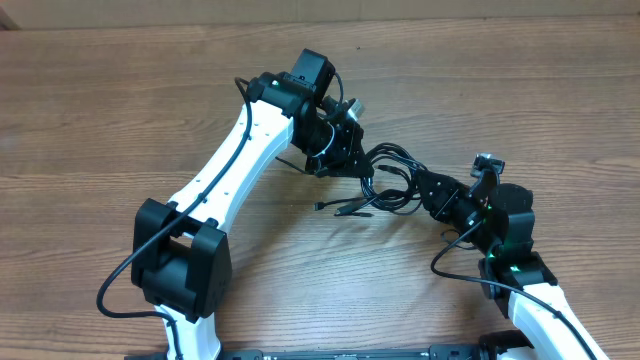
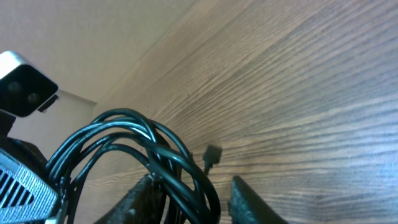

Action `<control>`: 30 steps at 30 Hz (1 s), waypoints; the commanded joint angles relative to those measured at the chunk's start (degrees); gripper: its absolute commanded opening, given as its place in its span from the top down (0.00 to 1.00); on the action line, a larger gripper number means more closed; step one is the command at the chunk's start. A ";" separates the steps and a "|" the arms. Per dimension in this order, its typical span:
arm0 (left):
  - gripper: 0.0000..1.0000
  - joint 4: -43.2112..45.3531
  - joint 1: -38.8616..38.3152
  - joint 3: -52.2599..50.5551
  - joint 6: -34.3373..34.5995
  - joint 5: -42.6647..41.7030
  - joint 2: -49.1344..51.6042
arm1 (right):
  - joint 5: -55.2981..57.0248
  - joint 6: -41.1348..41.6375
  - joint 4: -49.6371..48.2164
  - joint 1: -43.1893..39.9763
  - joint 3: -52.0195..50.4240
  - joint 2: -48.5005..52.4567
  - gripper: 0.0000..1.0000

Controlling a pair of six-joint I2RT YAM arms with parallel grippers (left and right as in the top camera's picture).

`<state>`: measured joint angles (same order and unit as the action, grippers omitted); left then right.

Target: Untangle cables

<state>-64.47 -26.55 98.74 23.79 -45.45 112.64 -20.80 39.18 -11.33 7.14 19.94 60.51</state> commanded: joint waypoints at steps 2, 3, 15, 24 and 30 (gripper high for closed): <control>0.96 0.83 -0.07 1.49 -4.46 -0.72 0.02 | -0.28 -0.28 -0.24 0.04 1.44 0.04 0.58; 0.96 1.20 -0.09 1.49 -6.19 -0.44 0.00 | -0.37 -0.26 -0.39 0.04 1.44 0.04 0.57; 0.96 2.14 -0.11 1.49 -22.03 -5.81 0.02 | -4.61 -0.94 -3.80 -0.07 1.44 0.00 0.55; 0.96 4.22 -0.07 1.49 -23.26 4.55 0.02 | -11.72 -3.72 -3.32 -0.09 1.44 0.00 0.96; 0.96 8.59 0.46 1.49 -12.13 24.57 0.02 | -17.29 -3.69 -0.90 -0.09 1.44 0.00 0.96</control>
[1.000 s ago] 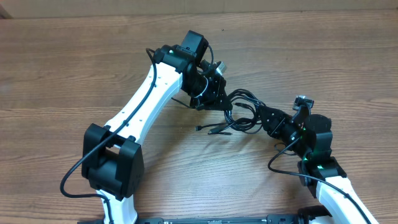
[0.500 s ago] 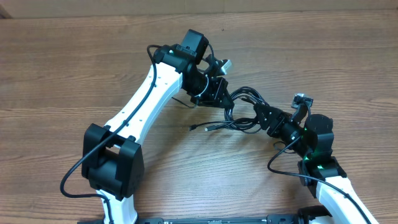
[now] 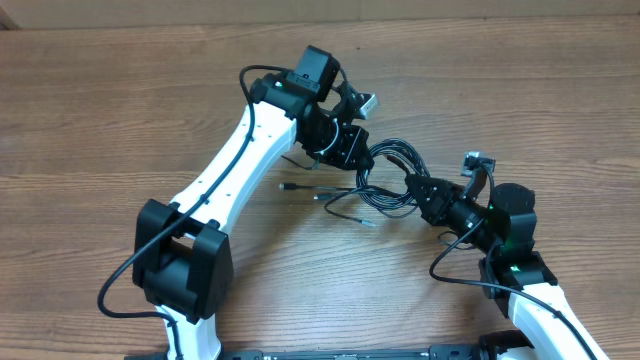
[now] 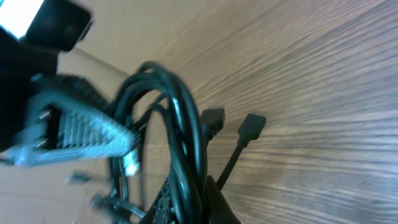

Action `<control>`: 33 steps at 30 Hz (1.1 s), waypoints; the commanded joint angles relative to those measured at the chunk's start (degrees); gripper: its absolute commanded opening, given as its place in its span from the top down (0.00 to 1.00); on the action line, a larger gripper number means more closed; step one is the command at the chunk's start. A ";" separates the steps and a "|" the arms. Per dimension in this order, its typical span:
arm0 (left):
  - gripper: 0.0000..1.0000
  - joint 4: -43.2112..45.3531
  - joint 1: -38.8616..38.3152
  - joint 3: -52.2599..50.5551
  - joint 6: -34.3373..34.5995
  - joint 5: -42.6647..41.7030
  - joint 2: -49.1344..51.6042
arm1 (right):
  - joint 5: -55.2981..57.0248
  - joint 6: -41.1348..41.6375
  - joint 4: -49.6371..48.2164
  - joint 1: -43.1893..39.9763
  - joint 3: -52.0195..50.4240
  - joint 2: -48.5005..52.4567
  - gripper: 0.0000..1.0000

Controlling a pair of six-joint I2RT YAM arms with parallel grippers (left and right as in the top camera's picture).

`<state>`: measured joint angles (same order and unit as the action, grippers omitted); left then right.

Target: Untangle cables

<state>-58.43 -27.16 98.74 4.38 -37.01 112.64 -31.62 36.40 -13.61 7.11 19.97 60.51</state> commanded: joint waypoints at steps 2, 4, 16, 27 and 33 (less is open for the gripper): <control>0.96 4.31 1.84 1.49 13.55 21.90 0.02 | -7.54 -0.92 4.11 -0.04 1.42 0.00 0.96; 0.96 5.73 2.80 1.49 19.26 25.44 0.02 | -7.52 -0.92 6.80 -0.04 1.42 0.00 0.96; 0.94 13.70 6.93 1.49 28.00 27.10 0.09 | -7.45 -0.92 15.21 -0.04 1.42 0.00 0.96; 0.60 10.32 6.84 1.49 27.82 20.85 0.09 | -2.14 0.83 18.78 -0.04 1.42 0.00 0.96; 0.00 4.70 6.84 1.49 27.85 7.74 0.09 | 6.05 12.96 16.11 -0.04 1.42 0.00 0.96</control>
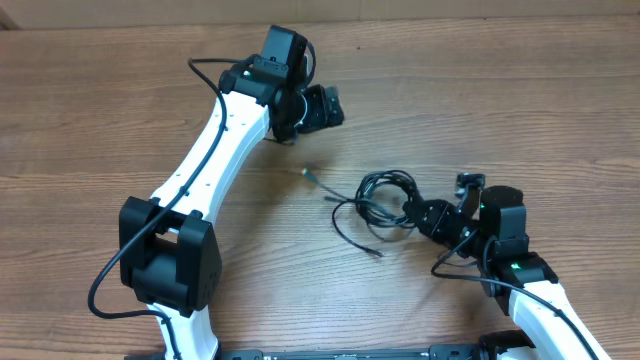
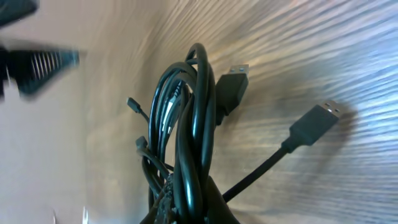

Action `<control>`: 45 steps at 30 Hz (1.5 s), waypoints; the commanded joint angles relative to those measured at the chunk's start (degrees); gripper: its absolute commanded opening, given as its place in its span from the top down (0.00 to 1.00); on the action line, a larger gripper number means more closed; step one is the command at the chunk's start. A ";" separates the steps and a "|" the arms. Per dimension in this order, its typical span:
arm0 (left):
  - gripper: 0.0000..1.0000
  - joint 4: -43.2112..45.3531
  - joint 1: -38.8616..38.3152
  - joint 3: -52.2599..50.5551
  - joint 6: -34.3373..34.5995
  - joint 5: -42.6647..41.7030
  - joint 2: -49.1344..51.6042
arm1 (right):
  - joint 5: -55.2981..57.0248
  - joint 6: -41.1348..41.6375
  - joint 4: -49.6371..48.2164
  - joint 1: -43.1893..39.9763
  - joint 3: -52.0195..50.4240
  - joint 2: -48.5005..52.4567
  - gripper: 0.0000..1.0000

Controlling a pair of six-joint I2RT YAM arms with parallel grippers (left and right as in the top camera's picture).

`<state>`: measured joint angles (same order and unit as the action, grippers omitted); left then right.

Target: Untangle cables

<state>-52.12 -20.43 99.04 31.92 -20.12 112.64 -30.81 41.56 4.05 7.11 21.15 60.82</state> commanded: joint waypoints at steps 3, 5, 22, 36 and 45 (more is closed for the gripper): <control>0.00 -3.82 0.11 1.18 1.01 -15.15 0.09 | 7.69 15.41 -4.44 -0.04 0.24 -0.31 0.96; 0.01 -5.14 -0.09 1.18 2.19 -17.66 0.09 | 7.87 18.34 -7.23 -0.04 0.24 -0.31 0.96; 0.21 -6.80 -6.47 1.18 12.48 -16.17 0.09 | 10.67 32.61 -13.05 -0.04 0.24 -0.31 0.96; 0.45 -6.01 -11.65 -1.09 22.40 -3.58 0.11 | 10.60 32.68 -14.93 -0.04 0.24 -0.31 0.96; 0.50 -1.16 -15.23 -1.62 29.31 1.40 0.13 | 8.96 35.41 -14.95 -0.04 0.24 -0.31 0.96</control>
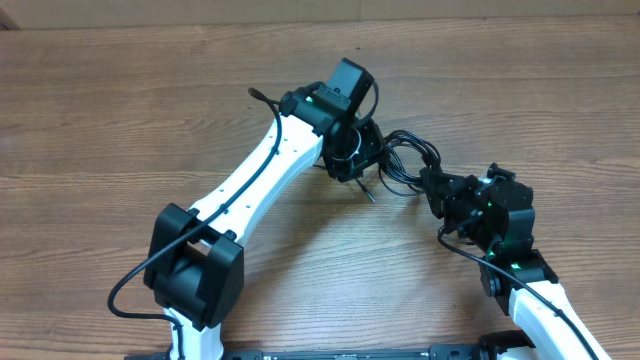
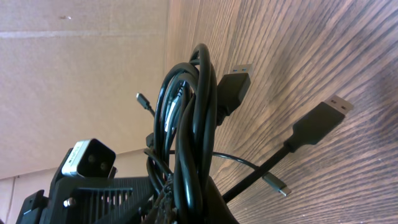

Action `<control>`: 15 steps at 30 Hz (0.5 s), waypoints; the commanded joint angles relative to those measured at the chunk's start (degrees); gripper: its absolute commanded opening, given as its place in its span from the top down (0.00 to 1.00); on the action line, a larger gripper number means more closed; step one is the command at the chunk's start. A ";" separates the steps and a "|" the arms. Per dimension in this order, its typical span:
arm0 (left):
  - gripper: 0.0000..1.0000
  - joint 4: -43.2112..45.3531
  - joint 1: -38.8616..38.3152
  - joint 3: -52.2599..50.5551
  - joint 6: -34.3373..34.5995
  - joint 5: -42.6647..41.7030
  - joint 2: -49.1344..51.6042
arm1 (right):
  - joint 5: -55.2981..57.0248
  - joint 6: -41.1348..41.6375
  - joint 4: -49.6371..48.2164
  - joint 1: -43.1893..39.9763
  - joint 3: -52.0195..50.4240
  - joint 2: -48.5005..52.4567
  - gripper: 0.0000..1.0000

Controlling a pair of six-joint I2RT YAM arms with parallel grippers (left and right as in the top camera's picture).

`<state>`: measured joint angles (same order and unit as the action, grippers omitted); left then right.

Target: Untangle cables

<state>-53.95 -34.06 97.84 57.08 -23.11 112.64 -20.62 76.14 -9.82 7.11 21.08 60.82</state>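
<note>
A tangle of black cables (image 1: 408,160) hangs between the two grippers right of the table's middle. My right gripper (image 1: 436,190) is shut on the bundle's near right end. In the right wrist view the bundle (image 2: 193,106) rises from the closed right gripper (image 2: 194,210). Two USB-A plugs (image 2: 237,76) (image 2: 323,118) and a silver-tipped plug (image 2: 275,185) stick out over the wood. My left gripper (image 1: 366,162) is at the bundle's left side; its jaws are hidden.
The wooden table (image 1: 120,120) stretches wide to the left and the far side, ending at a cardboard wall (image 1: 300,10). The left arm's white link (image 1: 250,190) crosses the table's middle diagonally. The left wrist's camera (image 2: 87,160) shows just behind the bundle.
My left gripper was away at the far left of the bundle, apart from it; now it is against the bundle's left side. My right gripper and the bundle sit farther back.
Both grippers were at the tangle, left on its left side and right on its right. Then loose ends lay spread to the left. Then the left gripper was off by itself and the right held the bundle alone. Now the left gripper is back at it.
</note>
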 commanded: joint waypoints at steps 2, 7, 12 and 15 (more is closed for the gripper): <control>0.53 0.76 -2.38 -0.42 5.22 5.95 0.15 | -2.21 0.83 -1.05 -0.04 0.31 -0.31 0.96; 0.60 0.72 -3.89 -0.63 5.79 7.04 0.17 | -2.54 0.81 -1.05 -0.04 0.31 -0.31 0.96; 0.54 0.90 -4.57 -0.63 6.27 8.68 0.17 | -2.78 0.85 -1.05 -0.04 0.31 -0.31 0.96; 0.50 0.94 -4.55 -0.63 7.74 8.61 0.17 | -3.43 2.86 -1.05 -0.04 0.31 -0.31 0.96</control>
<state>-53.15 -38.28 97.84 62.74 -16.21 112.64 -22.11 76.90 -9.85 7.11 21.08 60.82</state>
